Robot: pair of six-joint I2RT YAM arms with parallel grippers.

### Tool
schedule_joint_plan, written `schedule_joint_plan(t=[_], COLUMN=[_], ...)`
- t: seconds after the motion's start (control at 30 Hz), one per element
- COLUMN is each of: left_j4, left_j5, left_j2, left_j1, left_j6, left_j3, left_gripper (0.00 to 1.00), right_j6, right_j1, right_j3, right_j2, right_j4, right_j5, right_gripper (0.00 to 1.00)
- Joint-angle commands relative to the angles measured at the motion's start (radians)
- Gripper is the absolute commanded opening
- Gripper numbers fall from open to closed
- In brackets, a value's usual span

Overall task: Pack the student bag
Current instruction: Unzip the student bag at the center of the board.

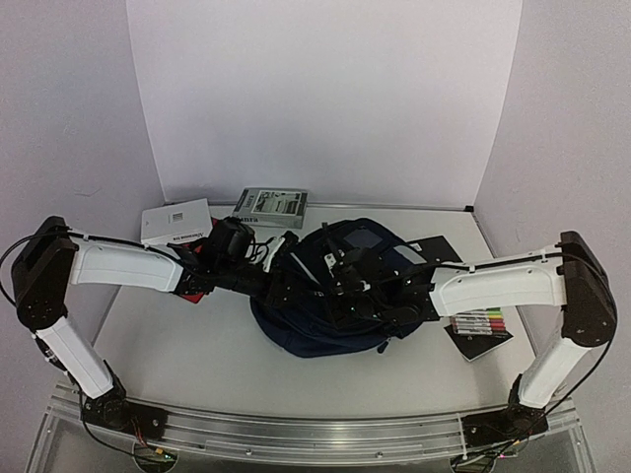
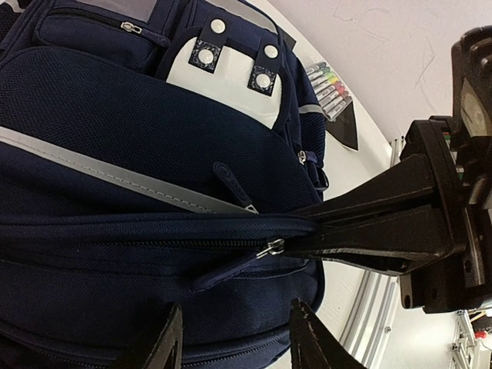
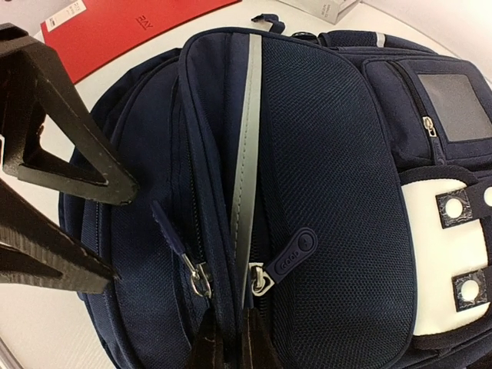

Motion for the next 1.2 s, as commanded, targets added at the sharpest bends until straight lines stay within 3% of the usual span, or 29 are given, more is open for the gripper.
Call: schedule_joint_plan(t=[0.0,0.27,0.6,0.87,1.17], left_j4=[0.019,0.0,0.02,0.027,0.043], left_j5=[-0.036,-0.06,0.005,0.003,-0.059], left_j2=[0.031,0.06,0.062,0.084,0.082], left_j1=[-0.006,-0.01,-0.029,-0.042,-0.042], left_j6=[0.04,0.067,0.031,0.024,0.002], left_j3=[0.052,0.069,0.065,0.065,0.072], left_gripper=[0.51,0.53,0.33,0.31,0.03], right_j6=[0.026,0.034,0.046,0.049,0.054], right_j1=[-0.003,-0.006,-0.017,-0.023,-0.026], right_j3=[0.008,-0.005,-0.014,-0.02,-0.033], right_j2=[-0.084,-0.092,-0.088,-0.09,-0.1], right_j4=[0.156,0.174,0.185,0.189,0.195], right_j5=[-0.034,-0.072,-0.075,-0.088,-0.079], right_gripper=[0.0,0.0,0.0,0.0,0.0])
